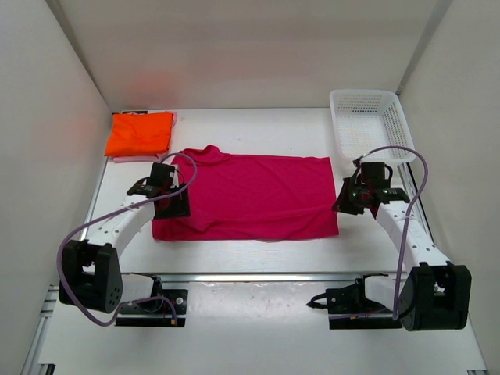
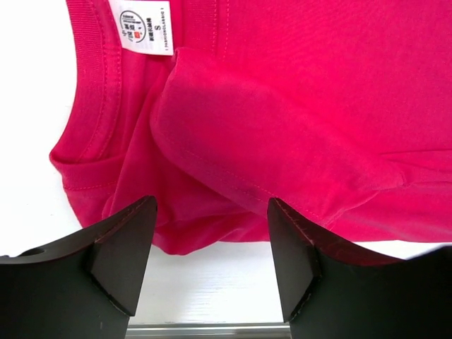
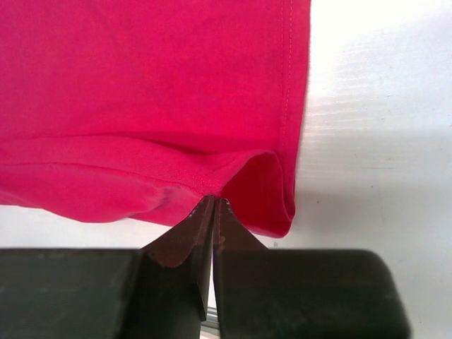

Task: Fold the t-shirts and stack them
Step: Fold the flattened tshirt in 1/3 of the way, then grap the side of the flattened tshirt furthest away from the robot with both arms

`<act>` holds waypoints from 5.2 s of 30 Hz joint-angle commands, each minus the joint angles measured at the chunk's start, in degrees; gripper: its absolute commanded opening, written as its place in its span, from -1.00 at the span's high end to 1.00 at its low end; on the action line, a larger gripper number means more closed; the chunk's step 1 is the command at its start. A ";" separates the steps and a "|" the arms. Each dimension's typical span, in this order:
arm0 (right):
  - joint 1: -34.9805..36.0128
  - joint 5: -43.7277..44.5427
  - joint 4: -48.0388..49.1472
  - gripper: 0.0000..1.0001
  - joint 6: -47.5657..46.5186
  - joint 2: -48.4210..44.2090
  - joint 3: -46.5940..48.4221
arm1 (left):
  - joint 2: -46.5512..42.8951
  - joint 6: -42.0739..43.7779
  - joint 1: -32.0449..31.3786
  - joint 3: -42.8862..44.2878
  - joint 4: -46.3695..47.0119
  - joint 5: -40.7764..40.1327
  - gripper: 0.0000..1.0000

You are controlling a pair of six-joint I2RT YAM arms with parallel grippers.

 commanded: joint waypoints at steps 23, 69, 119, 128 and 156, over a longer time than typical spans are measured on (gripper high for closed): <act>-1.56 0.62 3.10 1.00 -1.02 8.44 1.63 | 7.70 -3.63 -3.12 6.00 4.93 -3.32 1.00; 5.73 9.08 4.58 0.37 1.97 10.02 6.39 | 8.40 -3.45 -3.47 10.68 2.47 -1.92 -0.41; 17.07 5.10 5.40 0.41 9.88 7.31 -10.07 | 3.22 -4.86 -8.41 -2.87 -4.29 -0.87 -0.40; 16.64 2.12 1.61 0.37 9.80 1.23 -2.60 | -8.30 -3.36 1.08 6.26 -7.64 6.16 -0.43; 12.94 -3.07 9.26 0.32 4.43 20.13 13.93 | 28.61 -2.93 6.45 27.72 13.19 -1.21 0.14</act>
